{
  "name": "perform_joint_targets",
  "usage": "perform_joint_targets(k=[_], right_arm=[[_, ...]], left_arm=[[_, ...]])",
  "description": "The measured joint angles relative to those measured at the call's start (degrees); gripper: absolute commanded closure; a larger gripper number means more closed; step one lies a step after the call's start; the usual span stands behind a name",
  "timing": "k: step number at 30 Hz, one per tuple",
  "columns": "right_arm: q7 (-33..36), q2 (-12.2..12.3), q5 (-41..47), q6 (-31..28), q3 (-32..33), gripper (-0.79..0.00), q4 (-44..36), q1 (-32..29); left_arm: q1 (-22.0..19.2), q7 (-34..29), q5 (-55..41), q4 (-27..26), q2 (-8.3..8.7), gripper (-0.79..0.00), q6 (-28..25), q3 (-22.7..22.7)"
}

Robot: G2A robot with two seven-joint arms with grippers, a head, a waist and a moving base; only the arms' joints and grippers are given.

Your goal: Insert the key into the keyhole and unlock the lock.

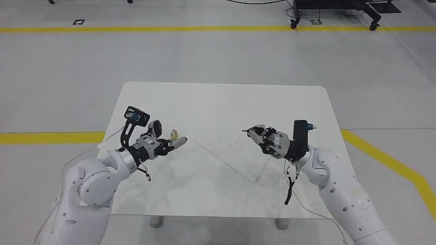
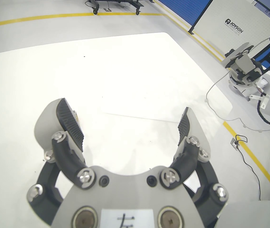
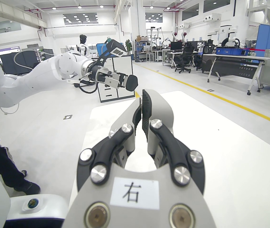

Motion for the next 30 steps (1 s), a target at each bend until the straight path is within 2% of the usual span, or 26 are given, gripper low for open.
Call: perform_joint_targets(k=[2, 5, 8, 12, 14, 16, 20, 22, 25, 30], right_arm=[[0.0, 0.0, 0.0, 0.0, 0.0, 0.0, 0.0, 0.0], [0.1, 0.0, 0.1, 0.1, -0.1, 0.0, -0.1, -0.1], [2.3, -0.2, 3.2, 0.0, -1.9, 0.0, -0.2, -0.4], [7.3, -0.1, 13.0, 0.0, -6.0, 0.0, 1.8, 1.1], [9.6, 0.2, 19.0, 0.0, -8.0, 0.0, 2.6, 1.8], [13.2, 0.8, 24.9, 0.0, -9.4, 0.0, 3.3, 3.1], [19.6, 1.9, 33.7, 0.0, -11.4, 0.0, 3.8, 4.7], [22.4, 2.4, 37.3, 0.0, -12.5, 0.0, 3.5, 5.5], [25.7, 3.0, 40.9, 0.0, -14.1, 0.0, 3.0, 6.5], [30.6, 3.9, 44.9, 0.0, -16.2, 0.0, 3.9, 8.0]], left_arm=[[0.2, 0.3, -0.5, 0.2, -0.03, -0.785, -0.1, 0.2], [0.4, -1.4, -8.4, 2.1, -0.07, -0.785, -2.1, 1.5], [-2.2, -7.7, -19.5, 4.7, 0.12, -0.785, -3.8, 3.0], [-8.2, -19.6, -38.7, 11.1, 0.26, -0.785, -3.8, 6.3], [-11.3, -24.2, -45.4, 14.3, 0.3, -0.785, -4.4, 7.4], [-13.8, -25.5, -47.7, 16.8, 0.21, -0.785, -6.4, 8.9], [-16.5, -22.8, -43.9, 18.5, -0.26, -0.785, -8.9, 12.7], [-17.6, -21.5, -42.2, 19.0, -0.48, -0.354, -9.5, 14.5], [-18.8, -19.7, -39.8, 19.3, -0.66, -0.271, -10.6, 16.3], [-19.9, -17.8, -38.0, 19.2, -0.75, -0.271, -10.9, 18.3]])
